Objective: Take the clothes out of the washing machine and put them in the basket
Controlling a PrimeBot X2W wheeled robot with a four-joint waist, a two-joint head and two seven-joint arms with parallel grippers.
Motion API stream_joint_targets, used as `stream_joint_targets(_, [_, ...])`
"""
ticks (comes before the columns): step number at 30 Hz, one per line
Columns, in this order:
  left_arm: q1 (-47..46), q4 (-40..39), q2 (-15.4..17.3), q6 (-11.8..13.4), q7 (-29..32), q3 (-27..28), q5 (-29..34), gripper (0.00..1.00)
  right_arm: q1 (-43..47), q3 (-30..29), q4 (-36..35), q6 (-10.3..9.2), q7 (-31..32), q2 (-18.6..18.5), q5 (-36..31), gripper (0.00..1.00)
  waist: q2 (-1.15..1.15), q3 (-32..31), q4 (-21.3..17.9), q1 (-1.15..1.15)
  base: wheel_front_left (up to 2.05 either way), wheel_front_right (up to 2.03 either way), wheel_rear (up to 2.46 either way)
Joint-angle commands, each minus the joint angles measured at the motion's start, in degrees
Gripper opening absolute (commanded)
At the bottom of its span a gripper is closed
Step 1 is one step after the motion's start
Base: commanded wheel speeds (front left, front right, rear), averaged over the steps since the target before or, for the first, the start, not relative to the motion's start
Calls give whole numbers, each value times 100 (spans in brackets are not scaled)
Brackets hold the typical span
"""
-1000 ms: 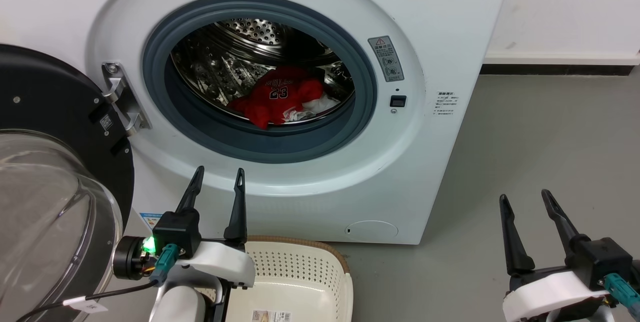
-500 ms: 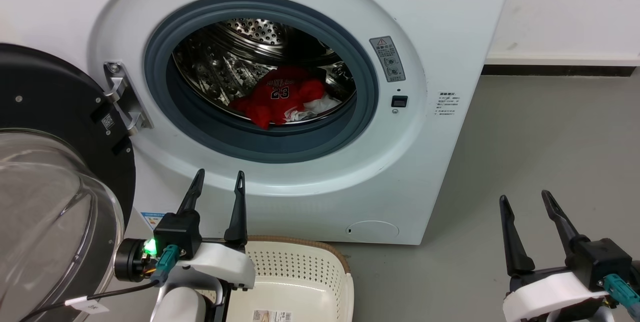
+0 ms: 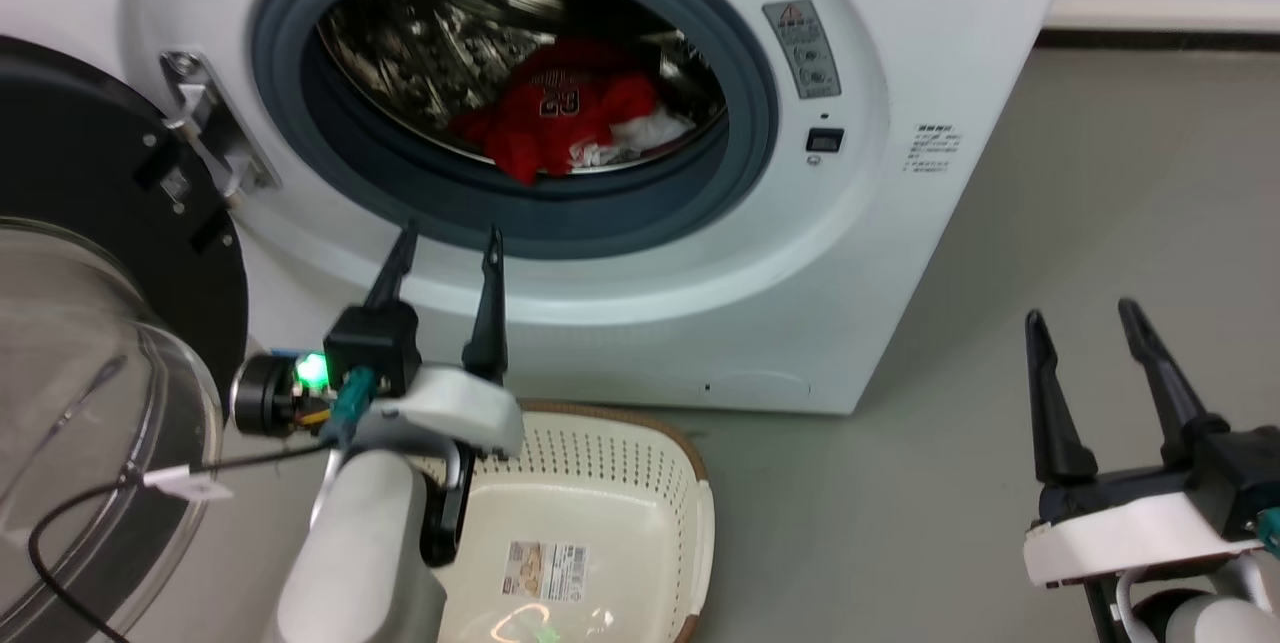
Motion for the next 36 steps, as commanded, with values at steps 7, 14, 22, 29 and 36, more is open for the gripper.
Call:
stream_joint_targets(7, [-1180, 508, 71, 36, -14, 112, 48, 100, -511, 83, -552, -2, 25, 6, -17, 100, 0, 1284, -219, 0, 0, 0, 0])
stream_joint_targets(14, [-2221, 1063, 157, -12, -14, 179, 26, 100, -865, 193, -885, -2, 33, 7, -9, 100, 0, 2033, -356, 0, 0, 0, 0])
stream_joint_targets(22, [-3819, 2184, 422, -106, 226, 185, 61, 100, -1206, 483, -1032, -3, -31, 7, 95, 100, 0, 2778, -634, 0, 0, 0, 0])
stream_joint_targets(29, [-5107, 3065, 874, -265, 842, 129, 142, 100, -1403, 739, -861, -3, -188, 8, 304, 100, 0, 3265, -1027, 0, 0, 0, 0])
stream_joint_targets(36, [-5984, 3812, 1375, -415, 2006, 73, 181, 100, -1535, 974, -534, -2, -397, 9, 551, 100, 0, 3564, -1452, 0, 0, 0, 0])
